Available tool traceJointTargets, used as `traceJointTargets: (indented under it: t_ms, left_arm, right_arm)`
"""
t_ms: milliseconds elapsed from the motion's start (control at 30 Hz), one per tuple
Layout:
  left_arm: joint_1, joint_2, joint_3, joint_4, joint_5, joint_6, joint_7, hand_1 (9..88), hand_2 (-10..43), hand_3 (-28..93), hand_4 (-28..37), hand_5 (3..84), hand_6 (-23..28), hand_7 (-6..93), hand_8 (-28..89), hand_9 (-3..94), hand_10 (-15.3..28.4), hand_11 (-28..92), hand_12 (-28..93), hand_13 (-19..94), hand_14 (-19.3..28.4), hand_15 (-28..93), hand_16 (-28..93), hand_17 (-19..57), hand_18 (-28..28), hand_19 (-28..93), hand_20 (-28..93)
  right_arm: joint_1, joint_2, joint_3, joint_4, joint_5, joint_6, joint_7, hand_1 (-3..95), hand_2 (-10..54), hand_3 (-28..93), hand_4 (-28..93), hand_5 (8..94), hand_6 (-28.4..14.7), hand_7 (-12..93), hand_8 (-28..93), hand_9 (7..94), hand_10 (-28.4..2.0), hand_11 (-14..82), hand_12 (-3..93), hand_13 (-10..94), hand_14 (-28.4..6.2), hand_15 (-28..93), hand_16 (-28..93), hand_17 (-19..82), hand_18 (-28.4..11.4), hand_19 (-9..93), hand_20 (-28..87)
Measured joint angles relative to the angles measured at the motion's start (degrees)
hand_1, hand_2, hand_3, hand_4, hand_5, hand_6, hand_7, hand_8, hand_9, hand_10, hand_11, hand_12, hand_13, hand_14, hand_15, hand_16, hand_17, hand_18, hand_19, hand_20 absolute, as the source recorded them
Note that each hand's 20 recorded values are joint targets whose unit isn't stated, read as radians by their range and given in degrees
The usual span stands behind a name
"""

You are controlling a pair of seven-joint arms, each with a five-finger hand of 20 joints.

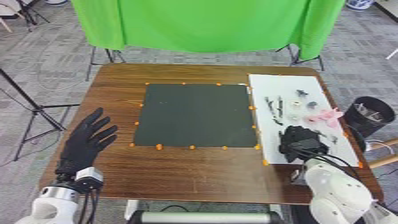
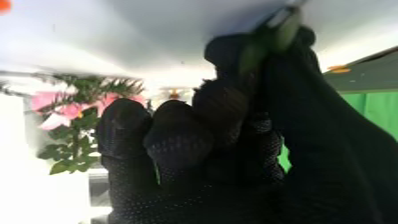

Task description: Arrange flowers

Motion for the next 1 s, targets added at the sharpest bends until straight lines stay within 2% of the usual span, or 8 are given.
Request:
traceJointTargets:
  t_ms: [433, 1000]
  left_arm:
    - [0.0, 0.08, 0.03, 0.02, -0.08, 0.10, 0.03, 26.9, -8.8, 68, -24.3, 25.4, 2.4, 22.0, -11, 24.0, 11.6, 19, 16, 23, 16.2, 31, 0, -8.5, 22.2, 43, 10]
    - [0.1, 0.45, 0.00, -0.04, -0.16, 0.44, 0.40, 26.8, -8.8, 68, -24.3, 25.4, 2.4, 21.8, -11, 24.0, 11.5, 19, 16, 23, 16.2, 31, 0, -8.6, 22.2, 43, 10]
  right_arm:
    - [-1.0, -0.1, 0.3, 0.0, 1.4, 0.6, -0.8, 21.6, 5.6, 93, -1, 67.2, 3.3, 64, 29, 80.1, -9.4, 70.8, 45.5, 78, -8.3, 85, 33, 48, -19.7, 93, 67]
    - [3.3, 0.6, -0.1, -1.1, 3.1, 4.3, -0.4, 22.3, 4.2, 93, 1, 69.0, 1.4, 62, 31, 81.1, -9.8, 70.9, 47.8, 79, -8.9, 86, 34, 49, -20.7, 93, 71]
